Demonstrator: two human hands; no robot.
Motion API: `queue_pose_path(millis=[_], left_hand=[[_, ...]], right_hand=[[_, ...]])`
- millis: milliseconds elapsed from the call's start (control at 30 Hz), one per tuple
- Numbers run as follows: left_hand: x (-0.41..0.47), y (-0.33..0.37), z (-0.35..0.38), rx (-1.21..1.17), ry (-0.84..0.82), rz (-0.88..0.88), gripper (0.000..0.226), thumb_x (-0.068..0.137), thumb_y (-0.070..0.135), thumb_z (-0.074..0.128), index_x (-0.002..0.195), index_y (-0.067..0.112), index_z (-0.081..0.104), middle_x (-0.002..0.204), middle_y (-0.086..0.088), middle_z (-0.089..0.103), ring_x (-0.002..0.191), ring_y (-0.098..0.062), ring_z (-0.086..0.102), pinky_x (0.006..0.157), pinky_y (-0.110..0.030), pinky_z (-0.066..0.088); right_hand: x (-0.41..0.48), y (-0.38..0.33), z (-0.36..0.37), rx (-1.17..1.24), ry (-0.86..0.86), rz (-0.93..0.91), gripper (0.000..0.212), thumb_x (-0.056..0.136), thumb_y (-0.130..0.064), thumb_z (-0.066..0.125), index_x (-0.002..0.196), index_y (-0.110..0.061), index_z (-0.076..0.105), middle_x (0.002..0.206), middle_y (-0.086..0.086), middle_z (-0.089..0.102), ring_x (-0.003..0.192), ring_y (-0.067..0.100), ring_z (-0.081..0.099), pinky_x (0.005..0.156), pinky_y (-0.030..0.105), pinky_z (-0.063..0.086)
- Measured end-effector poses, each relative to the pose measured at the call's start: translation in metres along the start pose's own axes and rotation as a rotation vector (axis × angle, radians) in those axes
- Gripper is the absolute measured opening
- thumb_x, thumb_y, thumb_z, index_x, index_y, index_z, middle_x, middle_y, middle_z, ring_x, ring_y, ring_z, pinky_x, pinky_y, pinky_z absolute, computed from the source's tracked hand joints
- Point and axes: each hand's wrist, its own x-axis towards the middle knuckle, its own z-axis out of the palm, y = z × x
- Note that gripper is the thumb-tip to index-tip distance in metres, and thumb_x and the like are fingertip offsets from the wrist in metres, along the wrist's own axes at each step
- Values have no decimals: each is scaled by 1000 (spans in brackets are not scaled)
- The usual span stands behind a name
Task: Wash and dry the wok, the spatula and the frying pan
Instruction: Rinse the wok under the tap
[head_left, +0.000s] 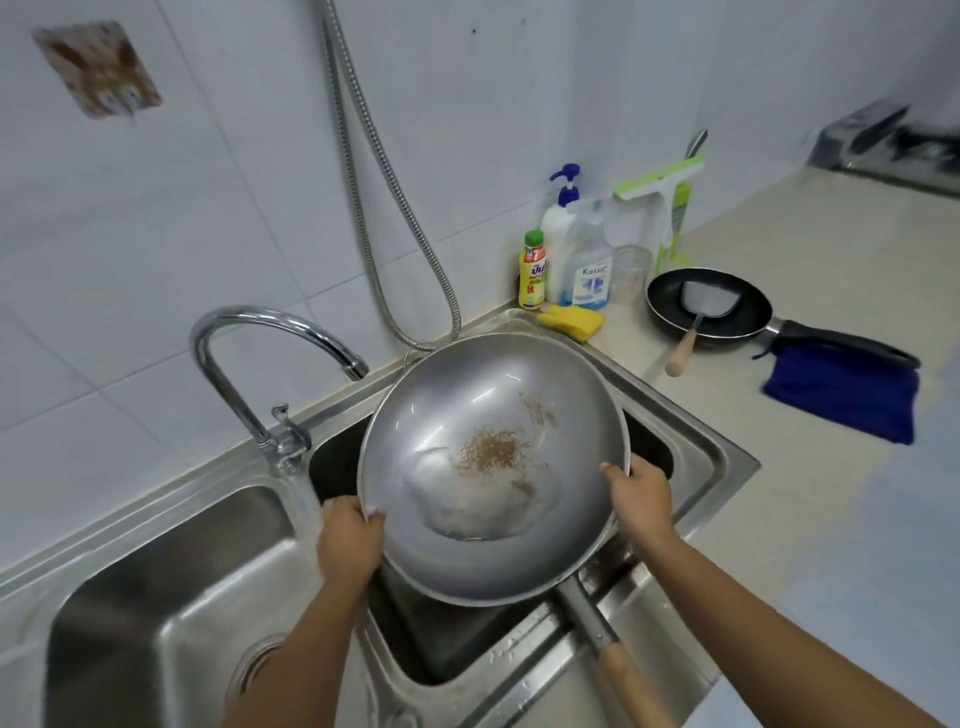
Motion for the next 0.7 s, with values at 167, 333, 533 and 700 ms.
queue_pose_path(millis=[167,333,533,700], left_hand=[[-14,27,15,-178,-137,-36,24,92,23,60,102,12,42,100,-12,58,93,-31,58,82,-39,44],[-12,50,37,-308,-233,-43,32,92,12,61,117,-3,48,110,-20,62,103,-38,60,80,-36,43],[-3,75,55,-655,-312,-58,43,69,-11,48,109,-2,61,99,-20,70,92,-35,67,71,-32,54],[9,98,58,-712,-346,-77,47,75,-24,41,114,-3,57,101,-22,68,86,-36,66,69,-33,50]], right_hand=[[-9,-27,-25,-13,91,-67,17,86,-14,55,75,-5,64,77,20,65,69,26,59,64,35,46],[-26,-61,-44,-31,96,-206,20,86,-13,59,75,-26,68,67,0,67,63,21,60,58,35,49],[-40,-89,-47,-42,117,-340,36,85,-19,62,115,-37,69,88,-19,72,81,5,67,75,33,57],[-48,-107,-44,-2,153,-403,40,85,-25,65,123,-36,65,107,-16,71,93,-1,66,87,34,57]])
